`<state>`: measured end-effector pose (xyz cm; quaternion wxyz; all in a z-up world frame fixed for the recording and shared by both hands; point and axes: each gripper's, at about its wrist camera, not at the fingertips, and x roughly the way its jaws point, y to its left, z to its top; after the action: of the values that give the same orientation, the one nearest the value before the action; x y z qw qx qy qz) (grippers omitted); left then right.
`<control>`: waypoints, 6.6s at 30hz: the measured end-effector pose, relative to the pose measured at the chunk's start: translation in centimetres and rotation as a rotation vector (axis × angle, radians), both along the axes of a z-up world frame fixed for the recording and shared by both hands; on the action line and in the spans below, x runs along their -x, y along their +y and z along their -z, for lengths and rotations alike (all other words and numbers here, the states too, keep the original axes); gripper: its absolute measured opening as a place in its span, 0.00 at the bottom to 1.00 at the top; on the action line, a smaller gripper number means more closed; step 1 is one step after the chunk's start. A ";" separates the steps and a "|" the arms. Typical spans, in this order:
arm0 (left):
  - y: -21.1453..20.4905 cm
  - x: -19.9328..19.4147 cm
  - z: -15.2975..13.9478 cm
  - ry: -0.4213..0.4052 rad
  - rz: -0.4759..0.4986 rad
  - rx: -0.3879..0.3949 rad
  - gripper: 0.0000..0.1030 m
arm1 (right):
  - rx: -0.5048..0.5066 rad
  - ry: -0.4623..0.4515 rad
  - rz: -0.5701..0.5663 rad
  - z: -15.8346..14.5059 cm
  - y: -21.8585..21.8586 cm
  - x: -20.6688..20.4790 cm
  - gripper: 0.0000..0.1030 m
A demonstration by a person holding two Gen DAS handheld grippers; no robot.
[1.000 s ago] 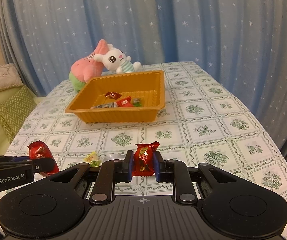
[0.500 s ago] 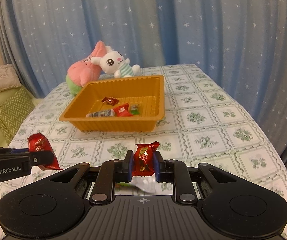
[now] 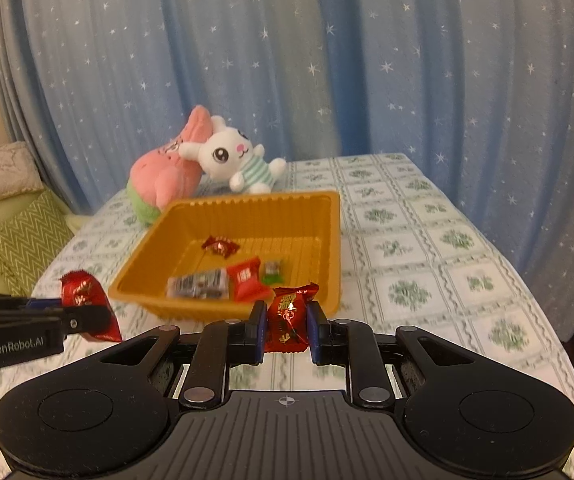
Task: Organize snacks
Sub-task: 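Carry the red bag and red candy into the orange tray while opening both grippers, then move both grippers back toward the yellow candy and silver snack bag, then grasp the silver-and-green snack bag with the right gripper, then grasp the yellow candy with the left gripper while the right holds the silver bag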
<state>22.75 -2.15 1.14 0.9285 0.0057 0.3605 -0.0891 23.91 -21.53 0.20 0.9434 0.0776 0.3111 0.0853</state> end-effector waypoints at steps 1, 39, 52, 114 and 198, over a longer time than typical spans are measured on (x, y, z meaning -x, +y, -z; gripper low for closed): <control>0.1 -0.6 0.0 0.002 0.000 0.003 0.22 | -0.003 -0.001 -0.003 -0.1 -0.1 -0.7 0.20; 2.5 -11.8 2.8 0.129 -0.022 0.123 0.26 | -0.071 0.095 -0.010 1.9 0.1 -11.2 0.20; 3.1 -8.5 1.7 0.099 -0.035 0.151 0.44 | -0.189 0.108 -0.005 1.3 -0.5 -12.8 0.36; 2.8 16.3 1.9 0.099 -0.154 0.026 0.65 | -0.006 0.167 -0.123 2.3 -1.2 13.5 0.52; 0.8 6.2 9.6 0.179 -0.109 0.091 0.76 | -0.104 0.259 -0.314 10.9 -1.9 0.4 0.28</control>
<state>16.55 -1.32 -8.48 0.8954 -0.0641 0.4372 -0.0548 23.50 -23.41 -10.68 0.8653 0.0871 0.4334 0.2363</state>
